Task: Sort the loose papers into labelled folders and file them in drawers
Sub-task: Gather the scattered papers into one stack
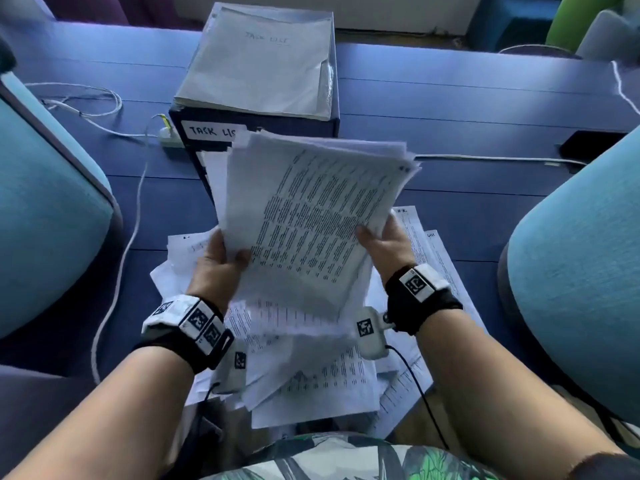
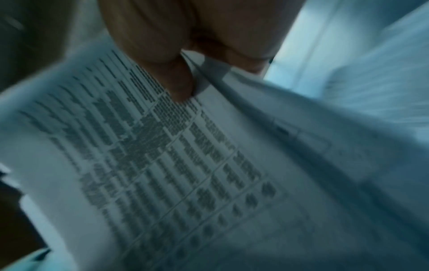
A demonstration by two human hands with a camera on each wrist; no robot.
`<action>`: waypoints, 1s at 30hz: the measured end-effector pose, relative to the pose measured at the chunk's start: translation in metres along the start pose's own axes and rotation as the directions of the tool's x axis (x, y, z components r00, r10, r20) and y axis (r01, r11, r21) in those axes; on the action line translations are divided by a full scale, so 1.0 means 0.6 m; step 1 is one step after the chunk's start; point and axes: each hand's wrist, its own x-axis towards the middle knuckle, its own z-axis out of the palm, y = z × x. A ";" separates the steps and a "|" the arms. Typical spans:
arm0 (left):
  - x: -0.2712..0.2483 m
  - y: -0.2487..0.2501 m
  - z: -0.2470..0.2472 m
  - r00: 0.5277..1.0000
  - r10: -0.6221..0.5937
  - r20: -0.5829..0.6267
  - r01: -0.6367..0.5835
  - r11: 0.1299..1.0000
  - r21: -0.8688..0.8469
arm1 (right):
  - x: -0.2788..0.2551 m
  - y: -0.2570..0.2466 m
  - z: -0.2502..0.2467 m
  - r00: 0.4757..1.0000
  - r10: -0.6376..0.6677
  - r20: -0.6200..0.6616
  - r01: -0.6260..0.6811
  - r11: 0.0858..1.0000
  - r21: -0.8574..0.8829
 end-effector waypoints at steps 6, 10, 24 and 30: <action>-0.009 0.083 0.001 0.971 0.236 0.045 -0.217 0.942 -0.258 | -0.024 -0.101 0.019 0.888 -0.457 -0.050 0.454 0.889 -0.067; -0.018 0.046 0.006 0.992 0.124 0.005 -0.119 0.966 -0.231 | -0.034 -0.043 0.020 0.940 -0.341 -0.016 0.325 0.908 -0.263; -0.019 0.001 0.043 0.998 -0.022 -0.066 0.016 0.996 -0.090 | -0.021 0.043 0.032 0.997 -0.060 -0.050 0.035 0.914 -0.405; -0.013 0.013 0.014 0.986 0.048 -0.159 -0.055 0.998 -0.041 | -0.015 0.007 0.040 0.961 -0.276 -0.011 0.252 0.893 -0.373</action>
